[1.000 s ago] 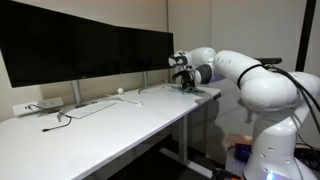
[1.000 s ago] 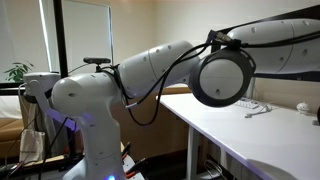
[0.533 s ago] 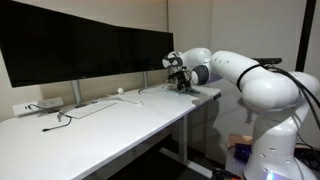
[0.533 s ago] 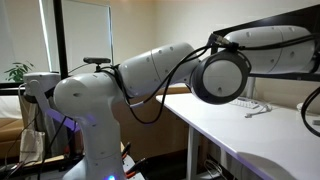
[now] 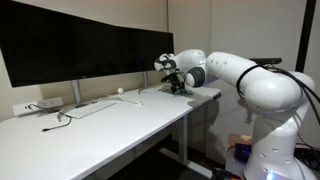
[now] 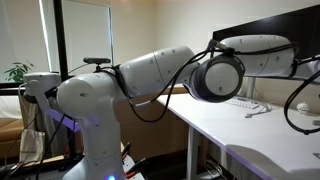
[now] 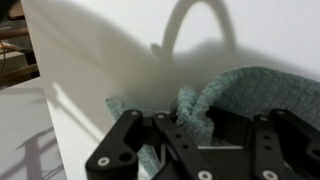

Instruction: Wipe the desk with the white towel

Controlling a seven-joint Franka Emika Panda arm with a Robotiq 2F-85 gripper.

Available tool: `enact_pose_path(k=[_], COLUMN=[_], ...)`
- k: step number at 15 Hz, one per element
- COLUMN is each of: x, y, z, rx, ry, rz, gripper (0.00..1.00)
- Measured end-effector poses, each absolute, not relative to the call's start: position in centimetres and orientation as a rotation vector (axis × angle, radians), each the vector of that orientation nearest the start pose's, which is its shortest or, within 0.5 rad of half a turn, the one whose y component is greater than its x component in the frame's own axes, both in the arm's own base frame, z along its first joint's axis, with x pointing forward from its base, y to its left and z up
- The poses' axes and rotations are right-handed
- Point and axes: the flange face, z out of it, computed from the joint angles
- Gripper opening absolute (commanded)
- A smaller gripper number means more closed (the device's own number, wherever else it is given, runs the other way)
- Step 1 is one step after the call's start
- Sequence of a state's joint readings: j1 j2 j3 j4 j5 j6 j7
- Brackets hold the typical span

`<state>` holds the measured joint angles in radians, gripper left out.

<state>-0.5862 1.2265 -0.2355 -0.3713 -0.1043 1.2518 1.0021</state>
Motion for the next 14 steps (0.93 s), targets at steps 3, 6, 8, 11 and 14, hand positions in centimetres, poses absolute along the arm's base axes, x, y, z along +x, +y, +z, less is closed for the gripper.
enact_pose_path(k=[3, 6, 8, 11, 14], x=[60.1, 61.3, 61.6, 61.5, 61.3], y=[-46.3, -44.6, -44.3, -44.4, -44.6], z=[31.4, 31.5, 31.5, 31.5, 31.4], rx=[-2.346, -2.402, -2.413, -2.415, -2.400], ry=[2.602, 2.567, 2.561, 2.560, 2.575], rz=[0.481, 0.473, 0.471, 0.472, 0.472], gripper=[0.07, 0.07, 0.07, 0.06, 0.07])
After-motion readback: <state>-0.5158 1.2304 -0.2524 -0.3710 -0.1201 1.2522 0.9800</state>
